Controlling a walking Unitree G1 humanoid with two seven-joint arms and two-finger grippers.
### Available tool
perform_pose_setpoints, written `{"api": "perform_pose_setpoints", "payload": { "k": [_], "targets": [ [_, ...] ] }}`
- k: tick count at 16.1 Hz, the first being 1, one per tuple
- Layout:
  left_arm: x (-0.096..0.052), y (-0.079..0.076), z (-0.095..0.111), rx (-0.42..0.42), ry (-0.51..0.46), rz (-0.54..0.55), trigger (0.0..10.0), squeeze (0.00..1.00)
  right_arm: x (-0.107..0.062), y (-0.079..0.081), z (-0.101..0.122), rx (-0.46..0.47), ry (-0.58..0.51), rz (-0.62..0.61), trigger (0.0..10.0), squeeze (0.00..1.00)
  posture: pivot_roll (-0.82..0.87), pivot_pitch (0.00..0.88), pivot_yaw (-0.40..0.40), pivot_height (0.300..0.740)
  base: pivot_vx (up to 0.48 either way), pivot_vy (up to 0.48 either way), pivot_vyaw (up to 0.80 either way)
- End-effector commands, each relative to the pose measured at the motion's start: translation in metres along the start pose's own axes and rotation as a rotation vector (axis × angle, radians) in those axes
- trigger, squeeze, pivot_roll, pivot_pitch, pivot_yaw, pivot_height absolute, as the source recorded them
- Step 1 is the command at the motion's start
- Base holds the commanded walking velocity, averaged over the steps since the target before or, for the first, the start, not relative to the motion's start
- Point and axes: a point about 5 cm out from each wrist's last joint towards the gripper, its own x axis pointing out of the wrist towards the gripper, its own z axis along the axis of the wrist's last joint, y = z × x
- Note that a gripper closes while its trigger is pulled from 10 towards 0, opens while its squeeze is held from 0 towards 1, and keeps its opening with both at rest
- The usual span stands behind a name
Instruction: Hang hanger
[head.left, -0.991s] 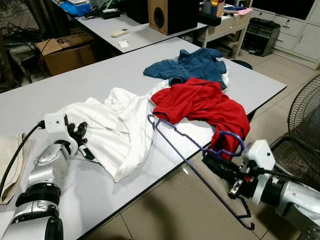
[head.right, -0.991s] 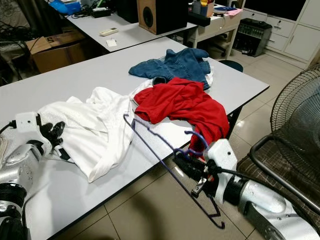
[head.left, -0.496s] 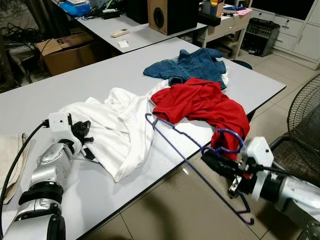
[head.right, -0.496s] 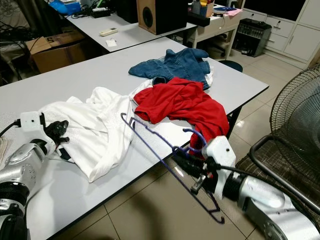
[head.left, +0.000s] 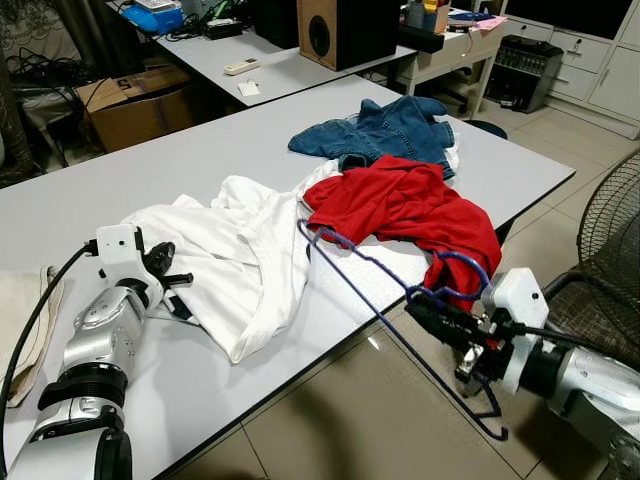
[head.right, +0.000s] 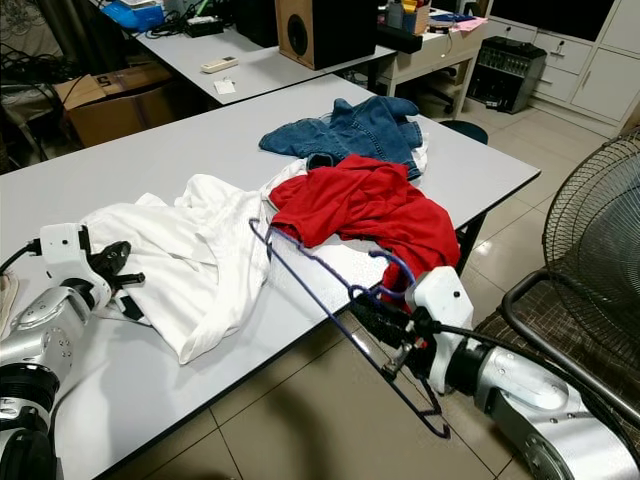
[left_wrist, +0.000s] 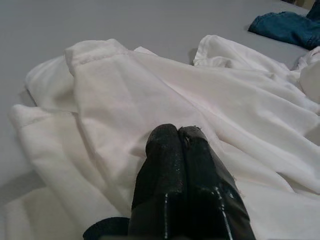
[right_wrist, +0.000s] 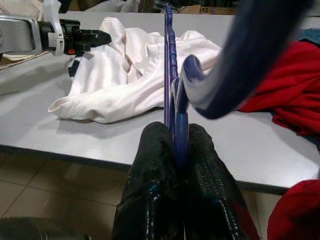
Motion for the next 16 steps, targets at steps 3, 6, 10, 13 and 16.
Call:
{"api": "perform_pose_setpoints", "payload": {
  "k": [3, 6, 10, 13, 16],
  "targets": [
    [0.001, 0.003, 0.015, -0.058, -0.083, 0.017, 0.0, 0.0, 0.001, -0.004, 0.002, -0.001, -0.013, -0.025, 10.0, 0.0, -0.05, 0.009, 0.089, 0.74, 0.0, 0.0, 0.0],
    [-0.002, 0.008, 0.03, -0.11, -0.185, 0.014, 0.0, 0.0, 0.0, -0.005, 0.002, -0.001, -0.014, -0.034, 10.0, 0.0, -0.05, 0.016, 0.086, 0.74, 0.0, 0.0, 0.0],
    [-0.005, 0.03, 0.027, -0.011, -0.08, 0.154, 10.0, 0.0, 0.002, -0.005, 0.002, 0.003, -0.017, -0.036, 10.0, 0.0, -0.04, 0.019, 0.082, 0.74, 0.0, 0.0, 0.0],
    [-0.004, 0.029, 0.025, -0.097, -0.083, 0.143, 10.0, 1.0, 0.004, -0.005, 0.003, 0.004, -0.021, -0.035, 10.0, 0.0, -0.04, 0.022, 0.084, 0.74, 0.0, 0.0, 0.0],
    [-0.001, 0.026, 0.021, -0.159, -0.041, 0.117, 10.0, 1.0, 0.003, -0.005, 0.003, 0.003, -0.02, -0.038, 10.0, 0.0, -0.04, 0.021, 0.089, 0.74, 0.0, 0.0, 0.0]
  ]
}}
